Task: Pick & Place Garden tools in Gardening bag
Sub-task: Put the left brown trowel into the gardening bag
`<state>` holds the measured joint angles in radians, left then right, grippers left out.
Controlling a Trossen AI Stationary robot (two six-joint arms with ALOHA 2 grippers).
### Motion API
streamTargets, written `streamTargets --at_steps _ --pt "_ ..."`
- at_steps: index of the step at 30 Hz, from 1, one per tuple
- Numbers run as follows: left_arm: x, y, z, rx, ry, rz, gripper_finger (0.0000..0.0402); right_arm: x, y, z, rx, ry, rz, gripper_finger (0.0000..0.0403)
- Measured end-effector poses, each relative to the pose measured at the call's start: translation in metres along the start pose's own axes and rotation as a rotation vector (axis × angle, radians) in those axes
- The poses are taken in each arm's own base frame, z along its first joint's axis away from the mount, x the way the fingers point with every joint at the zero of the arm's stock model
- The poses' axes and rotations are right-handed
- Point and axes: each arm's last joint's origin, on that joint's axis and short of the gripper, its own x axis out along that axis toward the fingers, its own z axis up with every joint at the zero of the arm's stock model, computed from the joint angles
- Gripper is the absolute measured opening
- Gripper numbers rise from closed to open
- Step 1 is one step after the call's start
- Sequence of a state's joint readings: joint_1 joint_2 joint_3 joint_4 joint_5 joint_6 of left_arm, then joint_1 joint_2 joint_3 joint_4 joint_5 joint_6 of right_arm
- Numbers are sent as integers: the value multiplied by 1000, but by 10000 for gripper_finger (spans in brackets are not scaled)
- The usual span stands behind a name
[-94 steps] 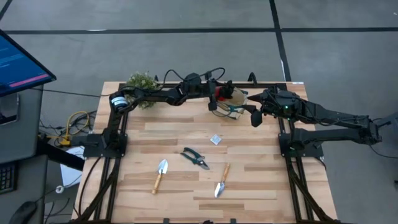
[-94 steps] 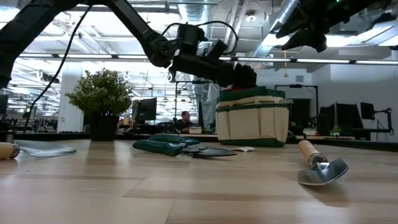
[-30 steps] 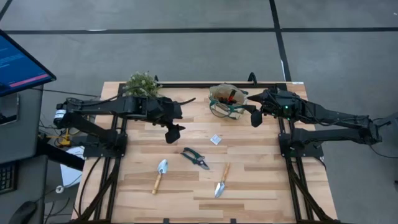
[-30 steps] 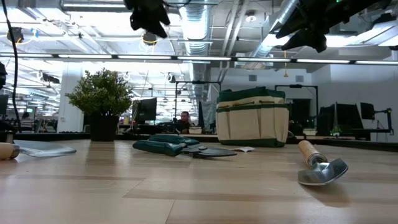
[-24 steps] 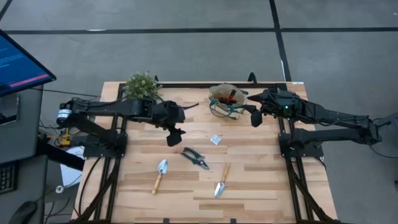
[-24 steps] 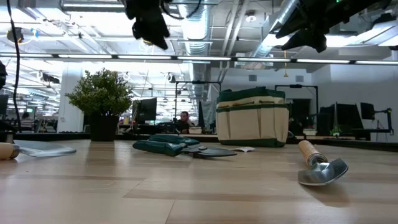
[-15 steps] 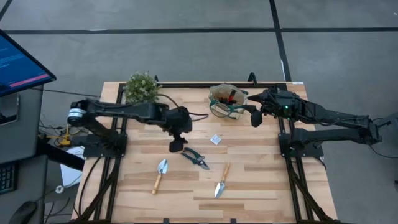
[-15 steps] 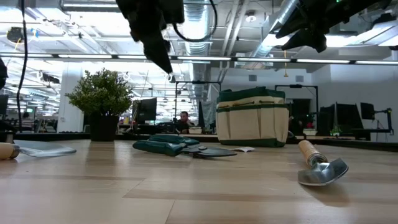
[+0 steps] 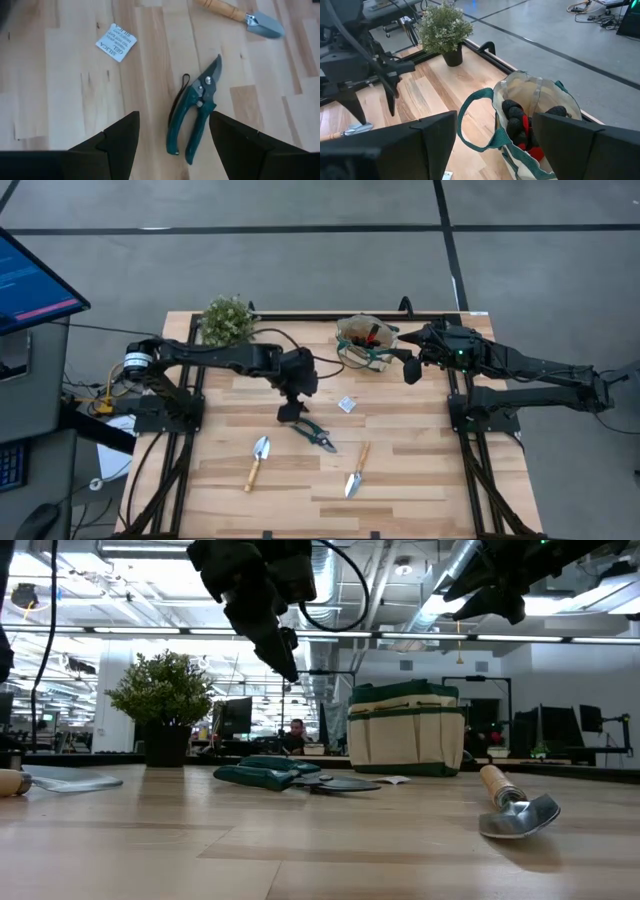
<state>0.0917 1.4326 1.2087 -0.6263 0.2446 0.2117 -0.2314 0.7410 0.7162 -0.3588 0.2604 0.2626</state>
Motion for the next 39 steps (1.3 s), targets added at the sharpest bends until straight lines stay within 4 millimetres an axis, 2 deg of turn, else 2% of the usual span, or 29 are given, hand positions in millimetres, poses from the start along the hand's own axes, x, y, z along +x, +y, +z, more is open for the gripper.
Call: streamTargets --at_steps 6,16,21,32,39 --pt "-1 5 -1 -33 1 17 241 0 0 0 -1 3 0 249" --pt "2 -8 -5 -165 69 17 241 0 0 0 -1 4 -1 249" --pt "-2 -14 -13 -310 161 24 241 0 0 0 -1 4 -1 249" --pt "-21 -42 -33 -576 383 128 241 0 -1 -2 -6 23 -6 249" --pt "-34 -63 -36 -778 374 202 241 0 -2 -6 -18 67 -18 249"
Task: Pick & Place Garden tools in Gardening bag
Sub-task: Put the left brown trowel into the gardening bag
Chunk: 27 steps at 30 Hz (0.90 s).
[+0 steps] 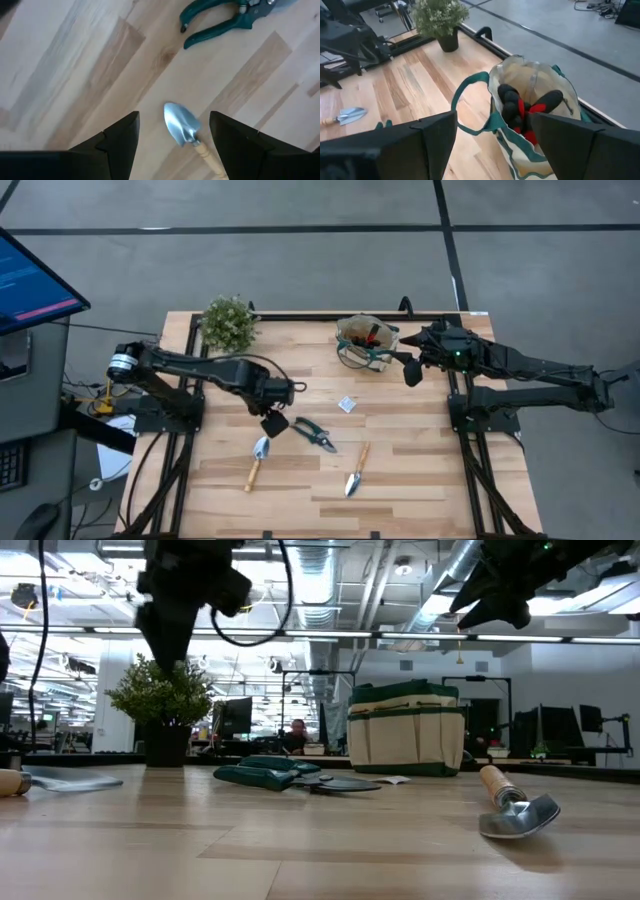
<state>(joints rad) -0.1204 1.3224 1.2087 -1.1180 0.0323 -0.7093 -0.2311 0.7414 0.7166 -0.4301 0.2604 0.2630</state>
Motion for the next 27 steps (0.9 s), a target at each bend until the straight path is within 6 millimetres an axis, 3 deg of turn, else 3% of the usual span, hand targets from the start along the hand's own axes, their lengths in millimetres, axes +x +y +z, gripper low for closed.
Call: streamTargets --at_steps 12,27 --pt "-12 -18 -36 -384 -50 67 241 0 0 0 -1 3 -1 249" --pt "18 -52 -67 -602 58 172 241 0 1 -2 22 25 46 249"
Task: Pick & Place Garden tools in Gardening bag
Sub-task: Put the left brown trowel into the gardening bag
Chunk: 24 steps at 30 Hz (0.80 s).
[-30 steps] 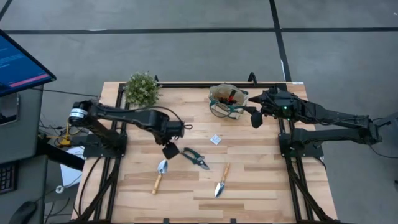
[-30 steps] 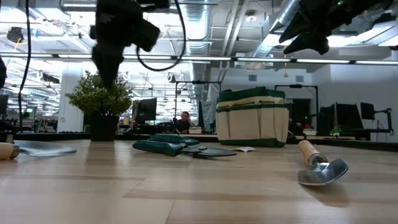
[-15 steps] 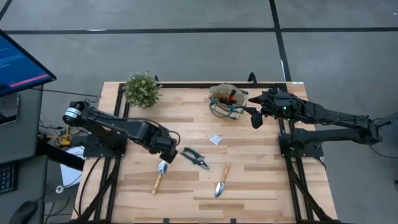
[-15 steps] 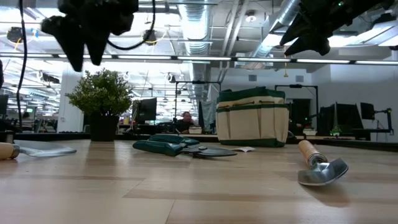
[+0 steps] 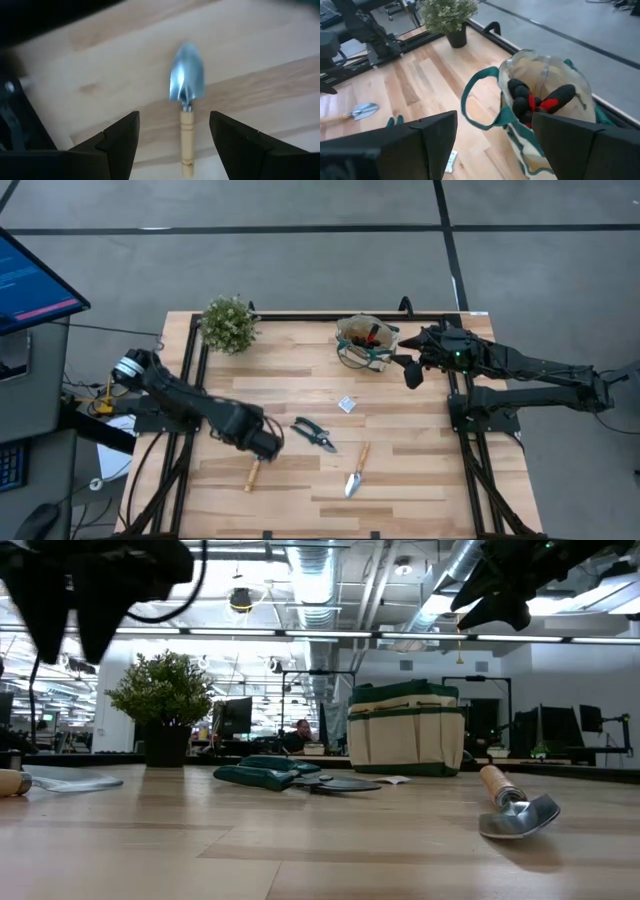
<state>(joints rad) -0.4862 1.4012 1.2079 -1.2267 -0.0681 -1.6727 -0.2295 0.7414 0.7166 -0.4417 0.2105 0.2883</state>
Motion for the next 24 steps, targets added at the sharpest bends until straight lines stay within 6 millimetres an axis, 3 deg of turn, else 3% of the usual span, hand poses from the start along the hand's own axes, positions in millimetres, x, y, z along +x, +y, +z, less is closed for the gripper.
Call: streamTargets --at_steps 9,24 --pt "16 -11 -35 -106 33 8 241 0 0 0 -7 1 3 249" --pt "55 -28 -57 -119 17 80 241 0 0 0 -7 0 3 249"
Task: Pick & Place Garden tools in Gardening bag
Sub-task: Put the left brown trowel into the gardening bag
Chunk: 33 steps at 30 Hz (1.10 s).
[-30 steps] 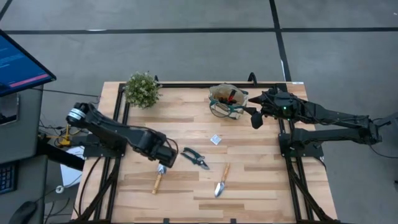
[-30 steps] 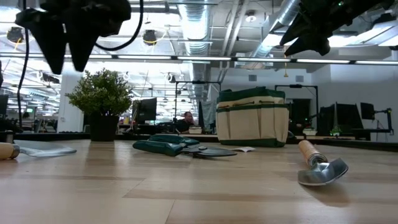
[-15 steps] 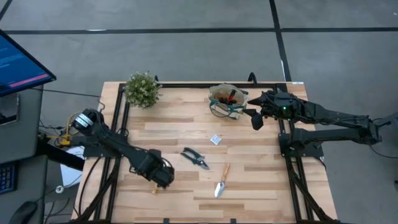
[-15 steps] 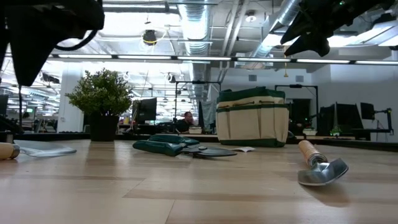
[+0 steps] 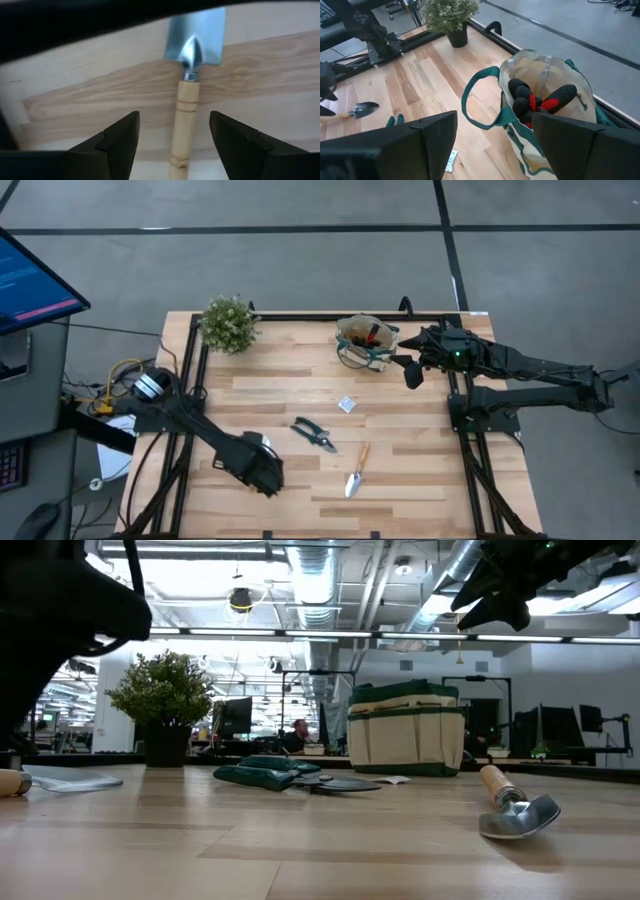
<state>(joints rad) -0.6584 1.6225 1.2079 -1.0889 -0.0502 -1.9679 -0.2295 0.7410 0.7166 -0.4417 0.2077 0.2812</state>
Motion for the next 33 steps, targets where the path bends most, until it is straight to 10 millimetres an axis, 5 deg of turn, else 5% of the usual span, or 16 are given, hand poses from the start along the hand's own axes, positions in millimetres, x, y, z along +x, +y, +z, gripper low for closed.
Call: streamTargets --at_steps 15,18,25,33 --pt "38 -15 -19 50 -60 16 238 0 0 0 23 0 0 249" --pt "38 -17 -18 46 -43 7 207 0 0 0 5 0 0 249" --pt "42 -10 -16 58 -11 -14 62 0 0 0 -3 1 0 249" --pt "25 14 2 65 -57 -61 61 0 0 0 -3 2 0 249"
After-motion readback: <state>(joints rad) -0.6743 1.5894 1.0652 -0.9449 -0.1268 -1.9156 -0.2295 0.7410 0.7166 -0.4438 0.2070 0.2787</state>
